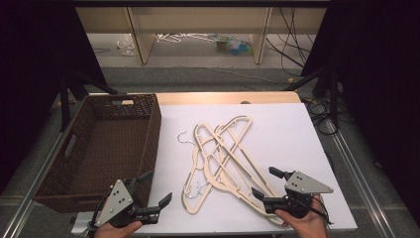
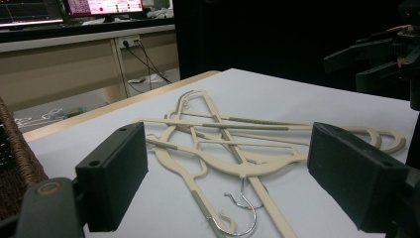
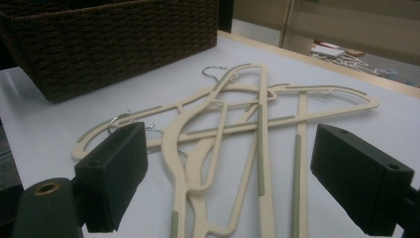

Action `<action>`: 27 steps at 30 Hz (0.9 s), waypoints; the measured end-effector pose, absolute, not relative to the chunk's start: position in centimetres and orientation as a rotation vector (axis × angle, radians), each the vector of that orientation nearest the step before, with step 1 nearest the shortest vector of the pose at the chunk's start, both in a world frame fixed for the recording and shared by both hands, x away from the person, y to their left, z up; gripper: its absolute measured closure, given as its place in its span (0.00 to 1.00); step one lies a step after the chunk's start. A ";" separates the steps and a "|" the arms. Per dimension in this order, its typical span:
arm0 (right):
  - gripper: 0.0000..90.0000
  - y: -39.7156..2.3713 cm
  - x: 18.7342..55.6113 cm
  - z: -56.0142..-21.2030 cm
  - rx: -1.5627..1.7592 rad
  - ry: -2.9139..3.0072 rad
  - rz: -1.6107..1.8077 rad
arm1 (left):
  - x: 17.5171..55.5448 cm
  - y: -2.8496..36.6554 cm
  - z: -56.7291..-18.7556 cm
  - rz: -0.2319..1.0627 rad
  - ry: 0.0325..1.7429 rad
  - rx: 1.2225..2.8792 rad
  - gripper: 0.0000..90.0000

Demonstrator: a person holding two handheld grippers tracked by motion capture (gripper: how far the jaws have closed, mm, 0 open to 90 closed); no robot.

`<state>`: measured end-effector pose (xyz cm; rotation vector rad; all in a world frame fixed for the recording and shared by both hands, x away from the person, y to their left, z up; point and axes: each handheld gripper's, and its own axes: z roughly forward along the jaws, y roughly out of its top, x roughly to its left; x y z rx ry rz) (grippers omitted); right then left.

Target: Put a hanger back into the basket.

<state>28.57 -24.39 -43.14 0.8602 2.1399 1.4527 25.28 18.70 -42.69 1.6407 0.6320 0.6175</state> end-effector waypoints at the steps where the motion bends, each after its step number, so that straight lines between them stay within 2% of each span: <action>1: 0.17 -24.4 28.6 -43.1 0.858 2.143 1.450 | 25.3 18.7 -42.7 0.617 0.632 1.641 0.18; 14: 0.19 -23.5 28.7 -43.8 0.841 2.265 1.384 | 25.2 18.5 -42.7 0.607 0.634 1.646 0.18; 27: 0.29 -22.8 29.0 -44.4 0.815 2.379 1.277 | 25.2 18.4 -42.8 0.610 0.627 1.654 0.18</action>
